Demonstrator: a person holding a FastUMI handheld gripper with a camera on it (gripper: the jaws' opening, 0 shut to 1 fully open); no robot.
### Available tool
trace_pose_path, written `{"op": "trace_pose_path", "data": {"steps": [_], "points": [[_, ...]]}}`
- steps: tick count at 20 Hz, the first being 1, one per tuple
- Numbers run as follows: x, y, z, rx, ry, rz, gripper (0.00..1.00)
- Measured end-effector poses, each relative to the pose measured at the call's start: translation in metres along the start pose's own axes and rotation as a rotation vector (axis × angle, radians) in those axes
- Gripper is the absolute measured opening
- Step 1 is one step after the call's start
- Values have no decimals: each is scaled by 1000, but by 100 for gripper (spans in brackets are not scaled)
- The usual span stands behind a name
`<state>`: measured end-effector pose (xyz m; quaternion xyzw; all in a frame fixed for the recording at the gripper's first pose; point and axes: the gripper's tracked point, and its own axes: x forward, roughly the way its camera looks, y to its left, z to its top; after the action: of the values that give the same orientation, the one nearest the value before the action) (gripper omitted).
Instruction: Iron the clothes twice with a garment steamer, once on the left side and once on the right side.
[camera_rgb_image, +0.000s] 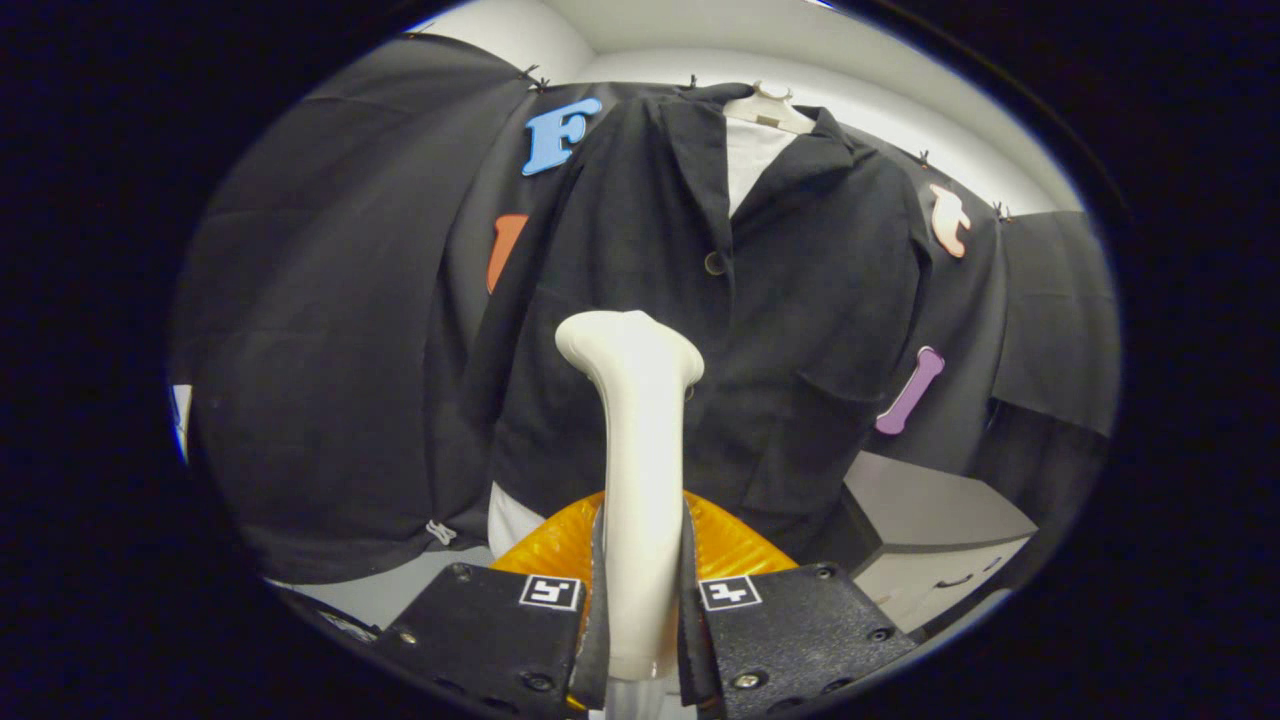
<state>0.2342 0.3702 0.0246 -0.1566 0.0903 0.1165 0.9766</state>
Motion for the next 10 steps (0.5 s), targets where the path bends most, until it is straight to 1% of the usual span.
{"op": "trace_pose_path", "data": {"steps": [2, 7, 10], "points": [[-5, -4, -15, -6, 25, 8, 30], [-6, 13, -67, -3, 124, 44, 30], [-3, 21, -85, -10, 164, 40, 30]]}}
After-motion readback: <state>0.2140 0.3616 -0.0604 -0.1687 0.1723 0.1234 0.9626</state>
